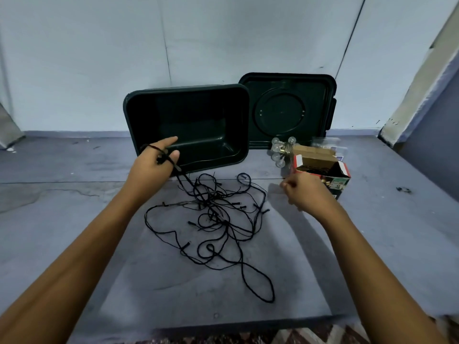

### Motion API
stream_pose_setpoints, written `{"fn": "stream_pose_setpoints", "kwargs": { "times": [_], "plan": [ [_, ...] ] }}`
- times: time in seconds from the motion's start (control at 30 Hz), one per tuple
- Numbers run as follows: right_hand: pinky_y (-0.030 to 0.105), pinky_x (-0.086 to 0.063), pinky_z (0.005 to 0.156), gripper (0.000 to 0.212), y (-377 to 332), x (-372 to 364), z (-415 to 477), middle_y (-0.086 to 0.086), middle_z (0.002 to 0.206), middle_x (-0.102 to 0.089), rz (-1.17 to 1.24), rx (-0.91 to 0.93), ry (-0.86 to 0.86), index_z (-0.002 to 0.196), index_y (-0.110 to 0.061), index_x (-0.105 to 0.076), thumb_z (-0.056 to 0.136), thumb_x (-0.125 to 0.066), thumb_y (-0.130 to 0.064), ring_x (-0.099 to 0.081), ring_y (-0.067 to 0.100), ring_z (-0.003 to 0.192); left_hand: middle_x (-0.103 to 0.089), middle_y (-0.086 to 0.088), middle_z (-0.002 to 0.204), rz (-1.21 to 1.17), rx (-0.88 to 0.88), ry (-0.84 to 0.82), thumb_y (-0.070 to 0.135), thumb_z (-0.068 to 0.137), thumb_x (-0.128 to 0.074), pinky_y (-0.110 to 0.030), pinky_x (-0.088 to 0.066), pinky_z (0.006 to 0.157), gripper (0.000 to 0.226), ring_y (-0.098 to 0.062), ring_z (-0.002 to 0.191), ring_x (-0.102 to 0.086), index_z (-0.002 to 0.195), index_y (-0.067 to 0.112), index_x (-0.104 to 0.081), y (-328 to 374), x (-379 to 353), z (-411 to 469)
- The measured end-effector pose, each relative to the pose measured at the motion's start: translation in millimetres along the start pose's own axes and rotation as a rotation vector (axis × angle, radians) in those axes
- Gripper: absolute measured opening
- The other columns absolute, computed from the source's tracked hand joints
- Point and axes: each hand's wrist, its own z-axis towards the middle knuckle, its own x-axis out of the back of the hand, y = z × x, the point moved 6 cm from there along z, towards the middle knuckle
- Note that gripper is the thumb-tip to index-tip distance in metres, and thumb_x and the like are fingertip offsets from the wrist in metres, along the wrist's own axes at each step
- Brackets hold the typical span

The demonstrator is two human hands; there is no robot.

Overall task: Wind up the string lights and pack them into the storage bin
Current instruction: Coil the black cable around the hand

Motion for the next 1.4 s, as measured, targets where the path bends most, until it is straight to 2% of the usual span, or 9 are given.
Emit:
{"fn": "stream_pose_setpoints", "kwargs": {
  "times": [0.17, 0.37, 0.53, 0.7, 0.8, 0.97, 1.07, 1.2, 1.4],
  "plan": [
    [0.030, -0.047, 0.076, 0.026, 9.4, -12.9, 4.4, 0.009, 0.110, -0.067, 0.052, 0.004, 0.049, 0.105, -0.008, -0.068, 0.094, -0.045, -0.007, -0.060, 0.021, 0.085, -0.045, -0.005, 0.140, 0.134, -0.034, -0.171, 0.030, 0.089, -0.056, -0.028, -0.033, 0.099, 0.048, -0.021, 0.128, -0.042, 0.136, 0.025, -0.045, -12.0, -1.0, -15.1],
    [0.026, -0.045, 0.089, 0.029, -22.1, -59.9, -6.2, 0.009, 0.112, -0.064, 0.098, 0.237, -0.021, 0.113, -0.015, -0.066, 0.091, -0.048, -0.011, -0.060, 0.022, 0.101, -0.035, 0.000, 0.148, 0.259, 0.050, -0.504, 0.036, 0.091, -0.052, -0.031, -0.032, 0.105, 0.058, -0.019, 0.135, -0.035, 0.144, 0.029, -0.029, -37.3, -20.7, -33.5],
    [0.034, -0.037, 0.100, 0.043, -51.9, -94.3, -32.4, 0.000, 0.127, -0.054, -0.012, 0.521, -0.183, 0.131, -0.023, -0.050, 0.091, -0.052, -0.038, -0.045, 0.018, 0.119, -0.053, -0.003, 0.132, 0.260, 0.161, -0.511, 0.035, 0.094, -0.049, -0.026, -0.039, 0.090, 0.046, -0.020, 0.117, -0.052, 0.138, 0.030, -0.039, -46.4, -21.5, -35.4],
    [0.025, -0.047, 0.083, 0.028, -47.1, -80.7, -27.7, -0.005, 0.102, -0.065, 0.009, 0.526, -0.259, 0.116, -0.021, -0.062, 0.089, -0.056, -0.020, -0.058, 0.007, 0.089, -0.065, -0.001, 0.089, -0.089, 0.299, -0.381, 0.025, 0.096, -0.046, -0.024, -0.041, 0.057, 0.019, -0.015, 0.068, -0.057, 0.107, 0.019, -0.060, -25.4, -5.1, -19.8],
    [0.017, -0.046, 0.066, 0.022, -41.2, -50.3, -9.6, -0.010, 0.083, -0.059, 0.214, 0.432, -0.190, 0.106, -0.018, -0.067, 0.090, -0.055, -0.011, -0.053, 0.001, 0.069, -0.061, -0.002, 0.061, -0.350, 0.506, -0.277, 0.031, 0.097, -0.043, -0.019, -0.041, 0.040, 0.028, -0.010, 0.045, -0.055, 0.080, 0.014, -0.056, -24.4, -1.1, 3.4],
    [0.004, -0.042, 0.060, 0.017, -18.6, -10.3, 30.4, -0.005, 0.081, -0.060, 0.397, 0.263, 0.208, 0.102, -0.009, -0.067, 0.090, -0.055, -0.008, -0.054, 0.003, 0.066, -0.071, -0.015, 0.087, -0.931, 0.785, -0.269, 0.017, 0.097, -0.040, -0.031, -0.059, 0.057, 0.027, -0.025, 0.086, -0.069, 0.072, 0.013, -0.048, -21.6, -39.4, 18.3],
    [0.006, -0.038, 0.065, 0.022, -9.0, -26.3, 45.2, 0.008, 0.097, -0.066, 0.258, 0.225, 0.154, 0.107, -0.005, -0.066, 0.089, -0.053, -0.008, -0.057, 0.013, 0.079, -0.064, -0.013, 0.093, -0.383, 0.723, -0.469, 0.017, 0.098, -0.042, -0.028, -0.056, 0.057, 0.017, -0.021, 0.074, -0.063, 0.088, 0.009, -0.054, -25.3, -66.3, -5.4],
    [0.041, -0.043, 0.096, 0.030, -16.2, -53.8, 25.6, 0.018, 0.118, -0.059, -0.016, 0.412, 0.067, 0.114, -0.005, -0.064, 0.084, -0.058, -0.009, -0.053, 0.034, 0.111, -0.060, -0.009, 0.078, 0.121, 0.472, -0.687, 0.026, 0.098, -0.042, -0.027, -0.050, 0.059, 0.024, -0.017, 0.062, -0.055, 0.086, 0.007, -0.053, -14.4, -92.2, -40.5],
    [0.049, -0.043, 0.084, 0.028, -35.7, -70.4, -36.7, -0.001, 0.106, -0.067, -0.058, 0.534, 0.025, 0.100, -0.018, -0.070, 0.083, -0.049, -0.025, -0.061, 0.023, 0.101, -0.061, -0.009, 0.093, 0.366, 0.194, -0.429, 0.033, 0.092, -0.052, -0.023, -0.035, 0.067, 0.037, -0.025, 0.093, -0.059, 0.116, 0.005, -0.052, 12.1, -97.6, -87.2]
  ]
}}
